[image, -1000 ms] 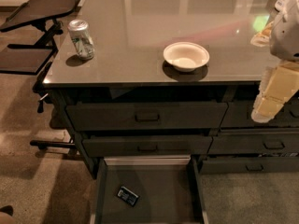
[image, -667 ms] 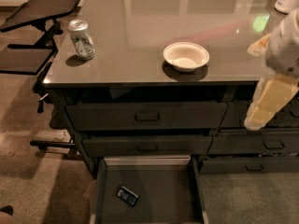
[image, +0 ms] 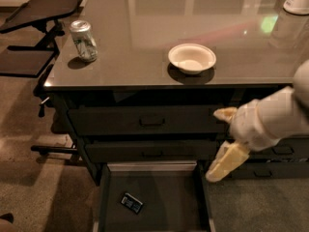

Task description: Pick rxbar blueberry from bottom drawer and place on counter

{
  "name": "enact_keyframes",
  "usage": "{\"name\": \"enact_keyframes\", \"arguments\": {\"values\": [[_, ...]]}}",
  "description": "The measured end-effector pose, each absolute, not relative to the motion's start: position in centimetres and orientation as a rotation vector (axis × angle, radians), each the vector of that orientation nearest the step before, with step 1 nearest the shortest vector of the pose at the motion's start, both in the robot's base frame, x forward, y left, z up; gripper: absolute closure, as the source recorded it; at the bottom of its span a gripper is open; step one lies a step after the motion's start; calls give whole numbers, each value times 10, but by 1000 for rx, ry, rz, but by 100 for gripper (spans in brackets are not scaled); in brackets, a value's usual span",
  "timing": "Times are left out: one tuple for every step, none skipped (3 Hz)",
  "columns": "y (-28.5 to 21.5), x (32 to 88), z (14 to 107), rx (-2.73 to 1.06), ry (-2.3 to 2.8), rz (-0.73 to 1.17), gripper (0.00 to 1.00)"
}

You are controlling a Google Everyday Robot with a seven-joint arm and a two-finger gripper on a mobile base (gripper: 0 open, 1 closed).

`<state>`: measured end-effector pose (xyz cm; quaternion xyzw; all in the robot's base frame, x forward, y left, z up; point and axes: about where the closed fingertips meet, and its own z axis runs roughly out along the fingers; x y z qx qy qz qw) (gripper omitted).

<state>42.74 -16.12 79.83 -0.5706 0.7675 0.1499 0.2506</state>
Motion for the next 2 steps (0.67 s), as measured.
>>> {"name": "enact_keyframes", "arguments": {"values": [[-113,425,733,-1462,2009,589,0],[-103,443,729,-1416,1981,557,0]]}}
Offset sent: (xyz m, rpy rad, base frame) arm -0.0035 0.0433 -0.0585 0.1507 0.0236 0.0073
